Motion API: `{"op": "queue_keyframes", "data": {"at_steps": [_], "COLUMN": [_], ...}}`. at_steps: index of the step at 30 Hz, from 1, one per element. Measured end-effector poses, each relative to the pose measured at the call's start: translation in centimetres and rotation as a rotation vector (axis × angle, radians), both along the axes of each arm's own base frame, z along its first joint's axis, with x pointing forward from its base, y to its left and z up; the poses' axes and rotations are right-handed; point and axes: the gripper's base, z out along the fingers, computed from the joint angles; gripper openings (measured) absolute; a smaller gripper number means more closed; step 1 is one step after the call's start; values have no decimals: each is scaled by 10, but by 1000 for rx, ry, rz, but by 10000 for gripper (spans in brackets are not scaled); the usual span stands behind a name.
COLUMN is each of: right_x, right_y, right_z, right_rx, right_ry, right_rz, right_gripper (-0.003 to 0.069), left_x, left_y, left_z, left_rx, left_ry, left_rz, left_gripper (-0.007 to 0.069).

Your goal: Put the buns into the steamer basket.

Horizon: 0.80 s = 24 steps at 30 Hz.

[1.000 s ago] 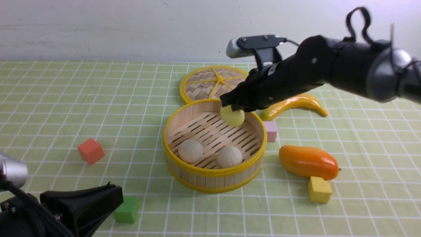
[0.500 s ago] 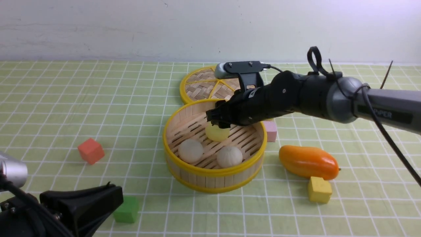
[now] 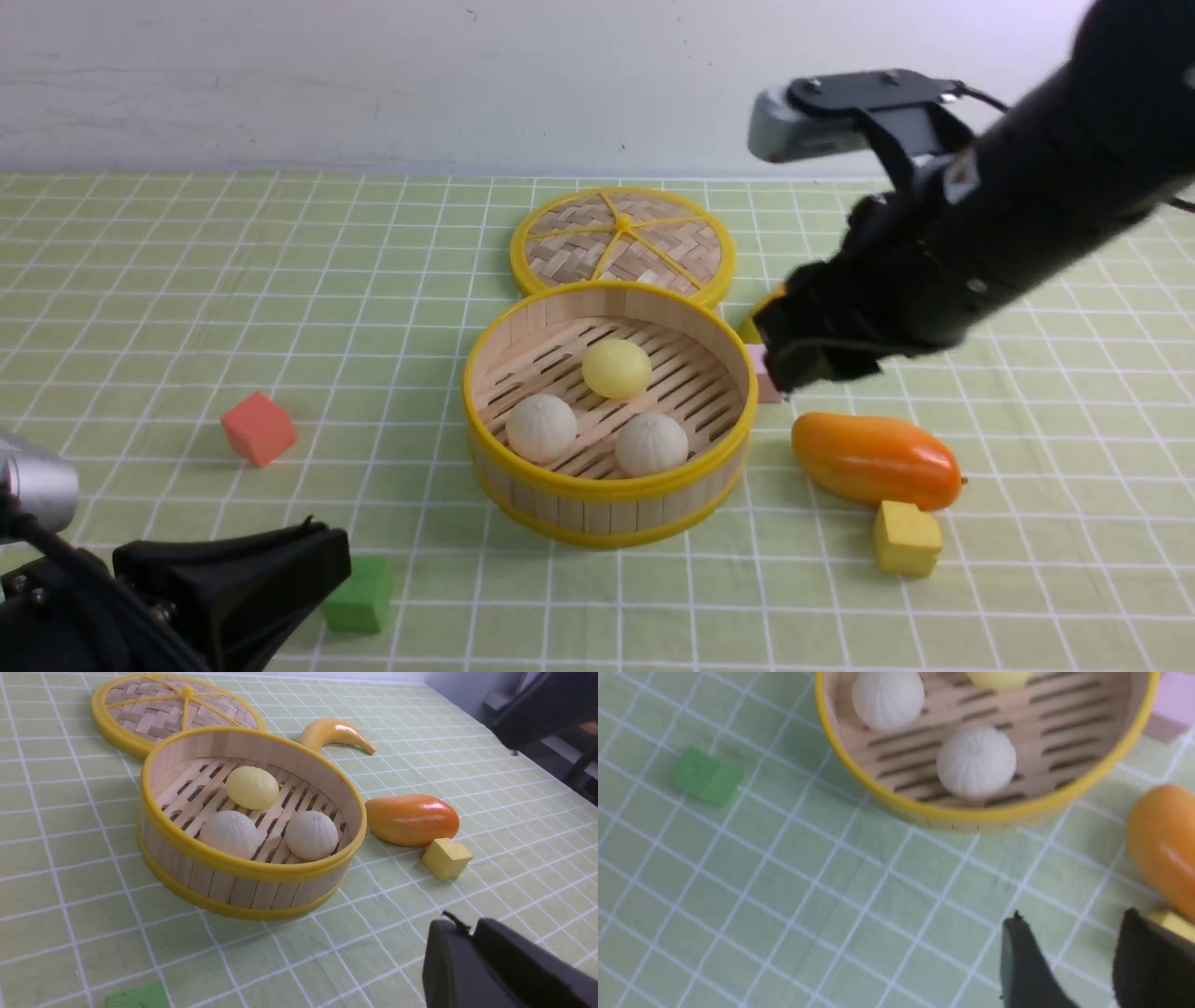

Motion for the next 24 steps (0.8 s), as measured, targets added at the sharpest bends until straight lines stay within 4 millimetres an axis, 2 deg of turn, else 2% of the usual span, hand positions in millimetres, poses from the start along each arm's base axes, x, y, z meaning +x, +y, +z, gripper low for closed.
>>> {"op": "queue_keyframes", "data": {"at_steps": [1, 2, 3, 4, 5, 6, 7, 8, 11, 17, 18, 21, 24], "right_x": [-11, -13, -33, -33, -55, -64, -67, -85, -109, -132, -138, -147, -158], "right_y": [-6, -6, -17, -17, -30, -34, -36, -46, -58, -75, -84, -98, -122], "right_z": [0, 0, 1, 1, 1, 2, 2, 5, 12, 30, 31, 25, 0], "right_rx": [-7, -6, -13, -13, -17, -23, -28, -39, -50, -45, -80, -77, 76], "right_ry": [5, 5, 15, 18, 44, 57, 67, 94, 113, 11, -41, -106, -365], "right_rz": [-4, -4, -7, -9, -18, -18, -17, -15, -4, -1, -4, -56, -248], "right_gripper": [190, 181, 106, 98, 27, 3, -4, -19, -20, -20, -20, -20, -20], "left_x": [0, 0, 0, 0, 0, 0, 0, 0, 0, 0, 0, 0, 0], "left_y": [0, 0, 0, 0, 0, 0, 0, 0, 0, 0, 0, 0, 0], "left_z": [0, 0, 0, 0, 0, 0, 0, 0, 0, 0, 0, 0, 0], "left_rx": [0, 0, 0, 0, 0, 0, 0, 0, 0, 0, 0, 0, 1], "left_ry": [0, 0, 0, 0, 0, 0, 0, 0, 0, 0, 0, 0, 1], "left_rz": [0, 0, 0, 0, 0, 0, 0, 0, 0, 0, 0, 0, 0], "left_gripper": [58, 58, 61, 61, 64, 66, 67, 71, 74, 78, 81, 83, 88]}}
